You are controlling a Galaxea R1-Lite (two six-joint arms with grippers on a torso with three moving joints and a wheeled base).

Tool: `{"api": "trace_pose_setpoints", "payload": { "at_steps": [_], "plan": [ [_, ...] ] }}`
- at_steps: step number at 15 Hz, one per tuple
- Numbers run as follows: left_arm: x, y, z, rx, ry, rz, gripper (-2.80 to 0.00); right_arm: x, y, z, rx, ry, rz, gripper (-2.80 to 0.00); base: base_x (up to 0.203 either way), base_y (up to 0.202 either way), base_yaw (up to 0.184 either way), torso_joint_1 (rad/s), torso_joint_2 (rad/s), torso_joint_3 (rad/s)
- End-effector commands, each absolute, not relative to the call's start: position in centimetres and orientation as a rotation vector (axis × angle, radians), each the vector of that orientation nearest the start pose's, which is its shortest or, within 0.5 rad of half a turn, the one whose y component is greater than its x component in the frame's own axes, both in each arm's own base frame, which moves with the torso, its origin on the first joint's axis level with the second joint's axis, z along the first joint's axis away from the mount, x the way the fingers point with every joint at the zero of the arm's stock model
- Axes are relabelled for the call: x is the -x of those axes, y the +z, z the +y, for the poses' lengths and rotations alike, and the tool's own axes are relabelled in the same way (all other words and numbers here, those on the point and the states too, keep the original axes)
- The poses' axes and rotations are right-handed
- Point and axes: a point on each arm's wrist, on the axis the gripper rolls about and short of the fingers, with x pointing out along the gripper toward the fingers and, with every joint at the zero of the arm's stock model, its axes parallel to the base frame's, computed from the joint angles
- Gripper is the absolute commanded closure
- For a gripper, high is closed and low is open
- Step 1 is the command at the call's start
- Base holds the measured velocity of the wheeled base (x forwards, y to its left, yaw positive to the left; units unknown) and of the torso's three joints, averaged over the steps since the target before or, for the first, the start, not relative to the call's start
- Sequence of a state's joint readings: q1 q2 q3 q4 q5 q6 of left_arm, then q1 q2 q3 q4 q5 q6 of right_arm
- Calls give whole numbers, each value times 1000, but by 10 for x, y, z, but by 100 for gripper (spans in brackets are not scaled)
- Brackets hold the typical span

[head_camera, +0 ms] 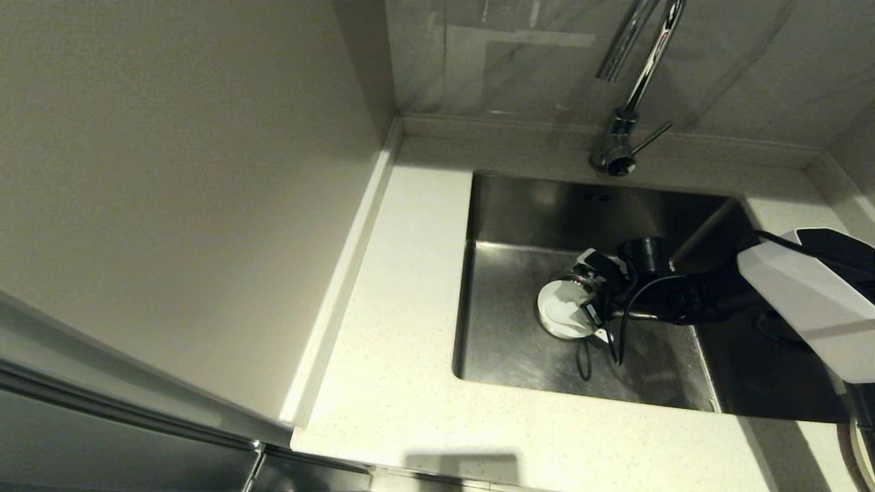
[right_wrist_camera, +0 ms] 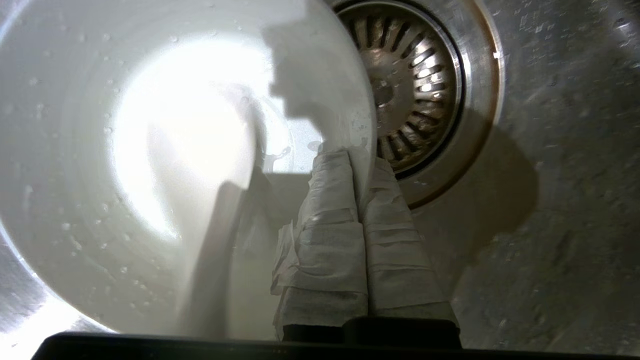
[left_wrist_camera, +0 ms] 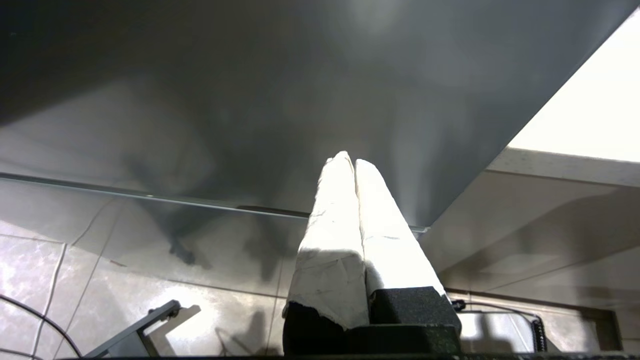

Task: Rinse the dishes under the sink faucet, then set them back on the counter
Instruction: Put a bowl back to the table from the sink

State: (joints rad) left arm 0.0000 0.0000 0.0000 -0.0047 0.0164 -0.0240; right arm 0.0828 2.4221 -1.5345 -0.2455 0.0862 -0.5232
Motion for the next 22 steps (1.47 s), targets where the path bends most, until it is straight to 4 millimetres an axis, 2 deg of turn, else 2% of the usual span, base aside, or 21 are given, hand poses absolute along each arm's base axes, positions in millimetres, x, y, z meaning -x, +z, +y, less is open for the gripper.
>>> {"api": "trace_pose_setpoints", "payload": {
  "at_steps": [1, 7, 18, 22],
  "plan": [
    [23, 76, 0, 25, 17, -8, 0, -475, 47, 41, 498, 327, 590, 0, 0, 0, 0, 0, 0, 0],
    [23, 76, 0, 25, 17, -8, 0, -477, 52, 41, 475, 311, 576, 0, 0, 0, 0, 0, 0, 0],
    [23, 76, 0, 25, 17, -8, 0, -473, 98, 40, 472, 291, 497, 0, 0, 0, 0, 0, 0, 0],
    [23, 76, 0, 25, 17, -8, 0, -469, 100, 40, 471, 297, 529, 0, 0, 0, 0, 0, 0, 0]
  ]
}}
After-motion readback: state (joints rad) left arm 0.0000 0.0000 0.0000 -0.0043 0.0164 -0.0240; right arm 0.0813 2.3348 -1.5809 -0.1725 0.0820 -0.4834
